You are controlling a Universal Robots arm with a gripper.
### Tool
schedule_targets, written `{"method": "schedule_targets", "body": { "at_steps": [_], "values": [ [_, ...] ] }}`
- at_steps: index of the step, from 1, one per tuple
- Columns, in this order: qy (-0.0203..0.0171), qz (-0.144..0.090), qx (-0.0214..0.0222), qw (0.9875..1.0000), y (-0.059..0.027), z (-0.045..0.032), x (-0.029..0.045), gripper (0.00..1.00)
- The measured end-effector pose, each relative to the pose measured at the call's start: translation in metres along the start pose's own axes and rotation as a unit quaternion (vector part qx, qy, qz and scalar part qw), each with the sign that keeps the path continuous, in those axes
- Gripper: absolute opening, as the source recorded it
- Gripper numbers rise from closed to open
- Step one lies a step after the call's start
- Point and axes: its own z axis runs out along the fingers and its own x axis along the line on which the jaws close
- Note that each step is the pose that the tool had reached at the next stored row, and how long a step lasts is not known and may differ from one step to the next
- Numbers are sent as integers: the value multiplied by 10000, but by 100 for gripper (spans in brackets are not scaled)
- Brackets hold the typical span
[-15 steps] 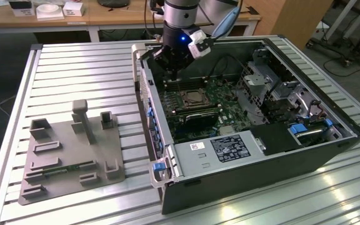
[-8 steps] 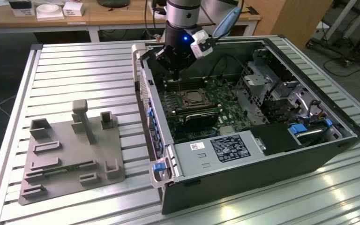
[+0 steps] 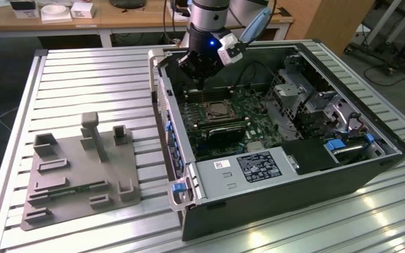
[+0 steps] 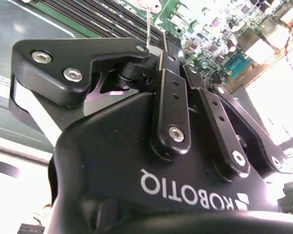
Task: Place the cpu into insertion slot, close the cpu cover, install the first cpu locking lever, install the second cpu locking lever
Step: 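Install the first cpu locking lever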
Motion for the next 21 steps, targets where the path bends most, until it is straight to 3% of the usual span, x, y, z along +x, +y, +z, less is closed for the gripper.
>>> {"method": "schedule_targets", "body": {
  "at_steps": [21],
  "values": [
    [0,0,3,10000,-6,31,-264,10]
  ]
}}
